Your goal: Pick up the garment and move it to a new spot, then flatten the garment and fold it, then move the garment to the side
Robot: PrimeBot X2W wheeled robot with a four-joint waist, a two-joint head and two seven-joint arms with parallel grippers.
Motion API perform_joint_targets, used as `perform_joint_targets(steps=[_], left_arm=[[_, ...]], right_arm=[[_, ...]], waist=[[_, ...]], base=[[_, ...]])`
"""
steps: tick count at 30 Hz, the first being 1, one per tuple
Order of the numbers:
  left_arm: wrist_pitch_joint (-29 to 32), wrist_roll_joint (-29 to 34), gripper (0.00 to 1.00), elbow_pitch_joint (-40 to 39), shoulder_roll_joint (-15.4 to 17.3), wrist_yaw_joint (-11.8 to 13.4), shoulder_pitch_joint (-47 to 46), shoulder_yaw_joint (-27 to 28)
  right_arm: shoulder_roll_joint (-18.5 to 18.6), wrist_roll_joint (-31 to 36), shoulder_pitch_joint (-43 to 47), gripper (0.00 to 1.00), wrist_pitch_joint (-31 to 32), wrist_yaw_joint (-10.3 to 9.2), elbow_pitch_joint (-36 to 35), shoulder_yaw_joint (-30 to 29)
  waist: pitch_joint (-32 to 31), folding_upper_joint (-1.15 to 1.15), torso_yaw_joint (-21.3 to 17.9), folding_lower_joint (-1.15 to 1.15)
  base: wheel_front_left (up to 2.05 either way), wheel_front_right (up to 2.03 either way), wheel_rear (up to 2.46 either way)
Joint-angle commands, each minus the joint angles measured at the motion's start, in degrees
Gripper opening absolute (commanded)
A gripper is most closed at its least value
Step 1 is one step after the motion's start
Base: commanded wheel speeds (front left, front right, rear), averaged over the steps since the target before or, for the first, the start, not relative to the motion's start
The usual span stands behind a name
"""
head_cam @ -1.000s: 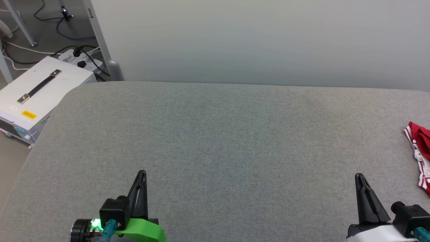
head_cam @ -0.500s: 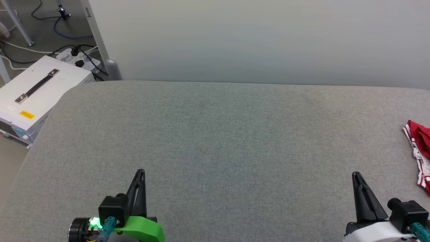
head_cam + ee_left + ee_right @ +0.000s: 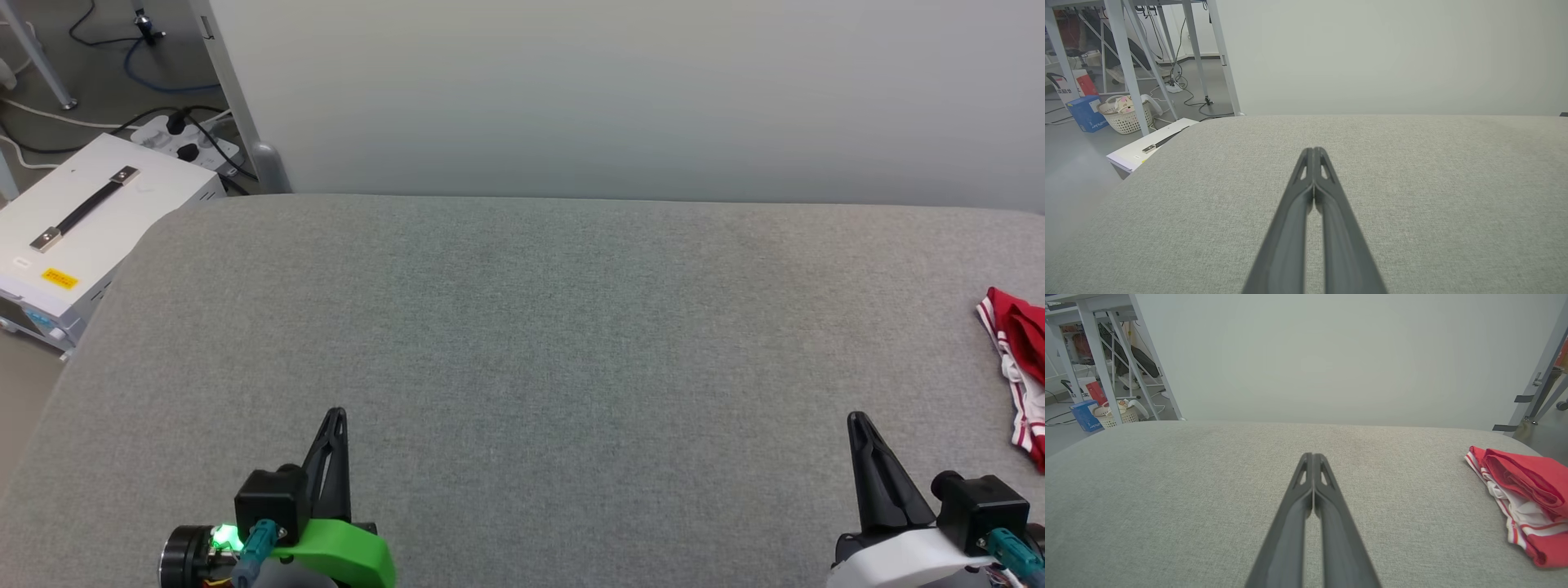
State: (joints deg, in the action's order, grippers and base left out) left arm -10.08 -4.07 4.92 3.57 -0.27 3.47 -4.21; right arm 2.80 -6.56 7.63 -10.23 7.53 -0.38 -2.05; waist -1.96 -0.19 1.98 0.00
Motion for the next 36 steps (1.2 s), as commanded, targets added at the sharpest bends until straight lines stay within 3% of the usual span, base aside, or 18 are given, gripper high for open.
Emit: perform_joint_targets(steps=[1,36], left_arm=[[0.3,0.7,0.0,-0.4,-0.2,0.1,-0.9,0.3],[4.3,2.1,0.0,-2.2,-0.4,0.2,-2.0,1.9]], right_arm=[[0.0,0.7,-1.3,0.0,0.3,-0.01,0.1,0.1],[0.1,3.1,-3.9,0.0,4.4,-0.03,0.2,0.9]], waist=[[0.0,0.06,0.0,0.0],[0.8,0.11,-0.8,0.0]], base=[[0.0,0.0,0.0],[0.0,0.0,0.0]])
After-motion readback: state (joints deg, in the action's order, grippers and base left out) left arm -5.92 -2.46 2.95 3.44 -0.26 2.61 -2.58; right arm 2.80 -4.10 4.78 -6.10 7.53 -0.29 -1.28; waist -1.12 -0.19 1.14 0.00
